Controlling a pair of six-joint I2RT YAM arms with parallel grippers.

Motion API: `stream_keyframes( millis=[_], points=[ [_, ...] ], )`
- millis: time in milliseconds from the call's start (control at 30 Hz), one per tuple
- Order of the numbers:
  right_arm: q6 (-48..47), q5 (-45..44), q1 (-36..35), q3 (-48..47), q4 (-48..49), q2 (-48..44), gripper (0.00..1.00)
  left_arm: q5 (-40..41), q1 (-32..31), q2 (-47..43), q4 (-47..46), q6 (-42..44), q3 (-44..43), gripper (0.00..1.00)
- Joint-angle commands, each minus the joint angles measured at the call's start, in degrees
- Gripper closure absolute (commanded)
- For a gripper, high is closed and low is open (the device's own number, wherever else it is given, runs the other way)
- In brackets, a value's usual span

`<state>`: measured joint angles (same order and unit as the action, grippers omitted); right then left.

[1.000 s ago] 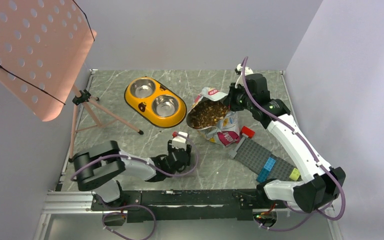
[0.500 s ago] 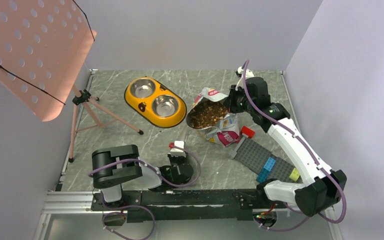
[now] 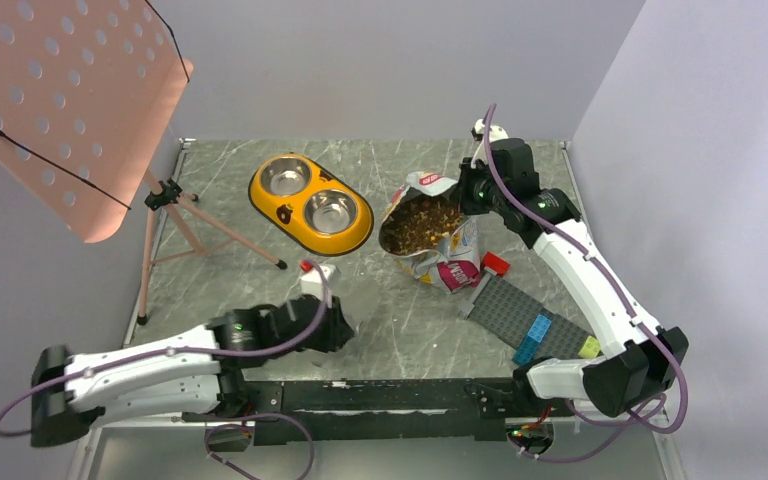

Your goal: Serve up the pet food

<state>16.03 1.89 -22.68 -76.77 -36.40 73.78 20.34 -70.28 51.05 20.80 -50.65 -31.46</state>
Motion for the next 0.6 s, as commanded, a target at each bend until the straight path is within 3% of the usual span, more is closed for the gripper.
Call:
stream_keyframes(
  millis=[0, 133, 233, 333, 467, 567],
  points=[
    [-1.1, -2.4, 0.0, -2.5, 3.8, -1.3, 1.00, -16.9, 8.1, -9.8, 29.3, -1.2, -13.0, 1.00],
    [-2.7, -4.5, -1.9, -4.4, 3.3, 0.8, 1.00, -30.3, 17.2, -7.5, 40.6, 2.2, -32.6, 1.00],
    [-5.0, -7.5, -5.0, -4.2, 3.9, 0.4, 1.00, -38.1, 21.5, 1.6, 48.0, 5.4, -51.7, 1.00],
    [-6.9, -9.9, -8.4, -4.1, 4.1, 0.2, 1.00, -46.3, 25.9, 11.2, 51.5, 3.1, -66.4, 1.00],
    [-8.4, -12.6, -13.5, -4.6, 5.1, -0.8, 1.00, -58.0, 30.0, 19.1, 47.3, -1.9, -71.2, 1.00],
    [-8.6, -13.9, -15.4, -5.5, 5.4, -0.9, 1.00, -60.2, 34.6, 20.8, 45.8, -6.5, -66.4, 1.00]
  ],
)
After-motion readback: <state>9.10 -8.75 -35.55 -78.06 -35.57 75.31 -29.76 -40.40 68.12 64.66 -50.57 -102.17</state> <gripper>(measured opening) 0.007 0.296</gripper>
